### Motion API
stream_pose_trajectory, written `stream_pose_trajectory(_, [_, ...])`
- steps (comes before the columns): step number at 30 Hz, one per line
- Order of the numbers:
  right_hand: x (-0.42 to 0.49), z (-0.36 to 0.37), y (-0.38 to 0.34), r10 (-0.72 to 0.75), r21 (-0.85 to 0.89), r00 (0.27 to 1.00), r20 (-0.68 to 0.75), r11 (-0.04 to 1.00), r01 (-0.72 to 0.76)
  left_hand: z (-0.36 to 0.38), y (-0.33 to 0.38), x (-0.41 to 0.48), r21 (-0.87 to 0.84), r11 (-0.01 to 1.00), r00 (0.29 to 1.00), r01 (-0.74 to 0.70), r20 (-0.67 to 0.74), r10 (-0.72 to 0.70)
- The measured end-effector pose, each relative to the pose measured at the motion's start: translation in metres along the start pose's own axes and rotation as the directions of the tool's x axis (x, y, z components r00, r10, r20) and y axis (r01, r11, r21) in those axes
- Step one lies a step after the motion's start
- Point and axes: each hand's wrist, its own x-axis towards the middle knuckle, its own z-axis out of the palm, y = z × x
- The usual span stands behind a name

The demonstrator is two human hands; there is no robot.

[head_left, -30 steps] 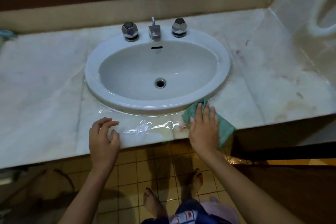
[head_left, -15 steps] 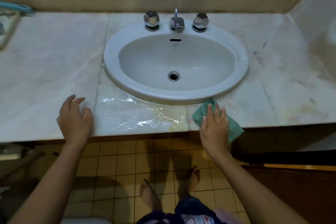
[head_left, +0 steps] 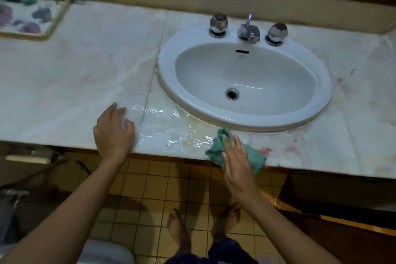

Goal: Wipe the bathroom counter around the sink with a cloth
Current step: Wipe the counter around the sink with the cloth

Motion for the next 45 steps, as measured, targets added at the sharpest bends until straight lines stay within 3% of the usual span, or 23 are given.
stream_pose_trajectory(2, [0.008,0.003,0.001,-0.035,0.0,0.999,-0.025,0.999,0.035,0.0,0.0,-0.001,0.002,1.0,1.0,-0.002,0.002,0.002])
stream_pose_trajectory(9, [0.061,0.039,-0.034,-0.211,-0.279,0.977,0.026,0.937,0.21,-0.004,0.002,-0.002,-0.014,1.0,1.0,-0.02,0.005,0.02])
stream_pose_trajectory(14, [0.099,0.062,-0.062,-0.262,-0.337,0.964,0.05,0.904,0.264,-0.001,-0.001,-0.001,0.011,0.999,0.999,-0.038,0.01,0.038])
stream_pose_trajectory(19, [0.134,0.084,-0.107,-0.259,-0.34,0.951,0.168,0.891,0.302,0.001,-0.005,-0.001,0.012,0.999,0.999,-0.04,0.01,0.04])
stream_pose_trajectory(23, [0.131,0.088,-0.115,-0.328,-0.394,0.877,0.35,0.798,0.456,-0.003,-0.003,0.002,-0.048,0.999,0.999,-0.007,0.044,0.009])
stream_pose_trajectory(27, [0.088,0.067,-0.092,-0.42,-0.38,0.785,0.454,0.706,0.598,-0.023,-0.02,0.013,-0.363,0.931,0.998,0.037,0.063,-0.015])
stream_pose_trajectory(30, [0.073,0.051,-0.064,-0.505,-0.397,0.714,0.485,0.6,0.694,-0.038,-0.058,0.03,-0.196,0.98,0.999,0.041,-0.026,-0.047])
stream_pose_trajectory(32, [0.077,0.05,-0.056,-0.555,-0.34,0.715,0.424,0.635,0.694,-0.042,-0.072,0.041,-0.081,0.988,0.991,0.134,-0.003,-0.134])
stream_pose_trajectory(36, [0.096,0.069,-0.071,-0.526,-0.128,0.847,0.083,0.837,0.532,-0.037,-0.073,0.045,0.028,0.989,0.989,0.147,-0.034,-0.146])
stream_pose_trajectory(39, [0.118,0.095,-0.104,-0.545,-0.088,0.839,-0.02,0.836,0.541,-0.036,-0.076,0.046,0.022,0.988,0.987,0.155,-0.035,-0.154])
stream_pose_trajectory(41, [0.14,0.115,-0.134,-0.582,-0.172,0.807,0.098,0.789,0.59,-0.036,-0.077,0.047,0.023,0.988,0.987,0.155,-0.036,-0.154])
stream_pose_trajectory(43, [0.164,0.128,-0.165,-0.516,-0.282,0.797,0.314,0.751,0.597,-0.036,-0.076,0.047,0.03,0.987,0.987,0.158,-0.033,-0.157])
stream_pose_trajectory(45, [0.191,0.136,-0.182,-0.468,-0.375,0.778,0.419,0.691,0.618,-0.035,-0.077,0.047,0.047,0.987,0.988,0.154,-0.031,-0.152])
